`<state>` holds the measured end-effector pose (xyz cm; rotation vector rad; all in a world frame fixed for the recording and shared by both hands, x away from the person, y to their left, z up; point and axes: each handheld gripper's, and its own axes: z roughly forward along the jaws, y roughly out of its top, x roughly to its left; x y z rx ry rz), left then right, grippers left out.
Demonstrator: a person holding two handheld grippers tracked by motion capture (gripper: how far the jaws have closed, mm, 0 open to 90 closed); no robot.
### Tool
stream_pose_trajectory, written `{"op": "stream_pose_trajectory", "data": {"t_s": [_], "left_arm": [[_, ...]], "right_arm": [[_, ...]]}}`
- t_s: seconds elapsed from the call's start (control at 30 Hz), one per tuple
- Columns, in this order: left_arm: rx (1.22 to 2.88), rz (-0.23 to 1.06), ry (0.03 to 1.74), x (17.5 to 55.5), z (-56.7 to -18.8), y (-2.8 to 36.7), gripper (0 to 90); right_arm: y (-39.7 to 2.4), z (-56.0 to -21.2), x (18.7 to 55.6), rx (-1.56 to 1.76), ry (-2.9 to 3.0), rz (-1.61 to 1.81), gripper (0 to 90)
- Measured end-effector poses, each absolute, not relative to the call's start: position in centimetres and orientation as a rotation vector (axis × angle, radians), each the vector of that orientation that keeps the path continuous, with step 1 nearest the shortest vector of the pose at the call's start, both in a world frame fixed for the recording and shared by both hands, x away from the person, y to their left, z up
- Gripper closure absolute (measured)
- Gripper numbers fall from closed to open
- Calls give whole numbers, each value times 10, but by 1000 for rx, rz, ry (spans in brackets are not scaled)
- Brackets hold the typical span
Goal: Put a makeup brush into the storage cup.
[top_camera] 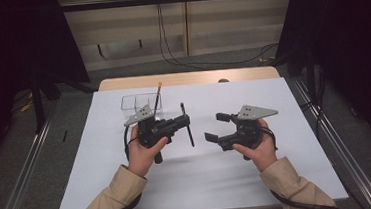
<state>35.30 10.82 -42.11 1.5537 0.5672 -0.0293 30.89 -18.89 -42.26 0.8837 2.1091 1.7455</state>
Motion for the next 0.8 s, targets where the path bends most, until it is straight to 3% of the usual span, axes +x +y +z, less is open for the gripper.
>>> {"op": "stream_pose_trajectory", "data": {"t_s": [0.8], "left_arm": [[1566, -1, 556, 352, -418, 112, 837]], "right_arm": [[-222, -425, 302, 863, 2119, 1680, 38]]}}
